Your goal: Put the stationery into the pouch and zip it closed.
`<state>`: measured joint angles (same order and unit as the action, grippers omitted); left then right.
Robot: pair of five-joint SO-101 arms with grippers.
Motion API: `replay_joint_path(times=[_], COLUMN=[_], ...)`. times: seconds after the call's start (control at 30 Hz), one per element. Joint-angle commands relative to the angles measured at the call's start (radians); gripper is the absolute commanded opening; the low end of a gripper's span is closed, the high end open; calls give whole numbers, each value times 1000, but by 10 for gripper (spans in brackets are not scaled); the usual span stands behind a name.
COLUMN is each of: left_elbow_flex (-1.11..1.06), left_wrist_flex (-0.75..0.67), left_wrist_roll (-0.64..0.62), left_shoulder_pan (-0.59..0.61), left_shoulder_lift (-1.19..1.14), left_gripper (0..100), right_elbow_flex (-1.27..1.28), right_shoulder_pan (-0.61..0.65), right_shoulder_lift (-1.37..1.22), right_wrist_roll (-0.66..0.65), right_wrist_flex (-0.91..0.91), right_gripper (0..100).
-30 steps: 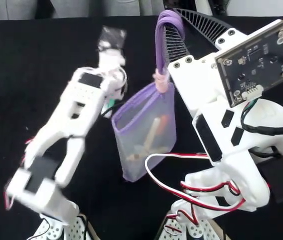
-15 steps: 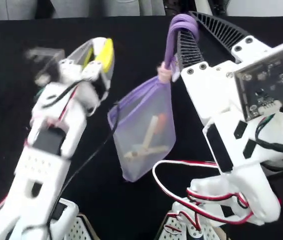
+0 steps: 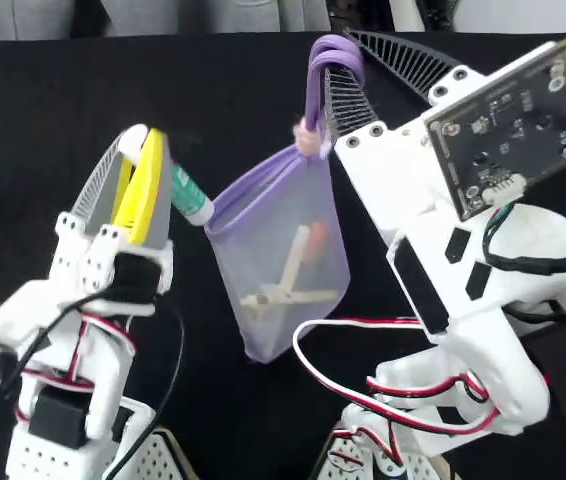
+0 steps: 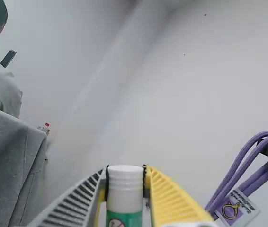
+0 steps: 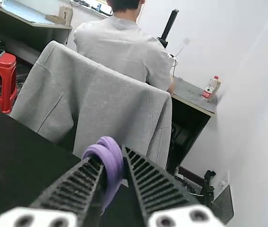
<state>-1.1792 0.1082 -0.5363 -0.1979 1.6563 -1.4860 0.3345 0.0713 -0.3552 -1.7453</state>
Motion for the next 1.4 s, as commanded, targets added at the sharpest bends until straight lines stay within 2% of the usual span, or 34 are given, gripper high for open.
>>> replay_joint_path(times=[0.0, 0.13, 0.27, 0.53, 0.77, 0.97, 1.07, 1.17, 1.3, 1.37], left_elbow_flex=[-15, -22, -45, -114, -87, -94, -97, -79, 10, 76], left_wrist_flex=[-21, -21, -25, -273, -358, -354, -328, -224, -63, 38], left_wrist_roll=[-12, -57, -32, 72, 72, 97, 206, 272, 249, 218], left_shoulder_pan=[5, -30, -68, -73, -77, -188, -248, -298, -321, -312], left_shoulder_lift=[94, 100, 98, -20, -261, -285, -285, -285, -285, -285], left_gripper=[28, 28, 28, 28, 28, 29, 29, 32, 134, 147], right_elbow_flex=[5, 5, 5, 5, 4, 4, 4, 4, 4, 4], right_shoulder_pan=[14, 14, 12, 12, 8, 8, 8, 8, 8, 8], right_shoulder_lift=[18, 18, 18, 19, 19, 19, 19, 19, 19, 19], right_wrist_roll=[-11, -11, -11, -11, -11, -38, -38, -38, -38, -38], right_wrist_flex=[-14, -14, -14, -14, -15, -15, -15, -15, -15, -15], right_gripper=[11, 11, 11, 11, 11, 11, 11, 11, 11, 11])
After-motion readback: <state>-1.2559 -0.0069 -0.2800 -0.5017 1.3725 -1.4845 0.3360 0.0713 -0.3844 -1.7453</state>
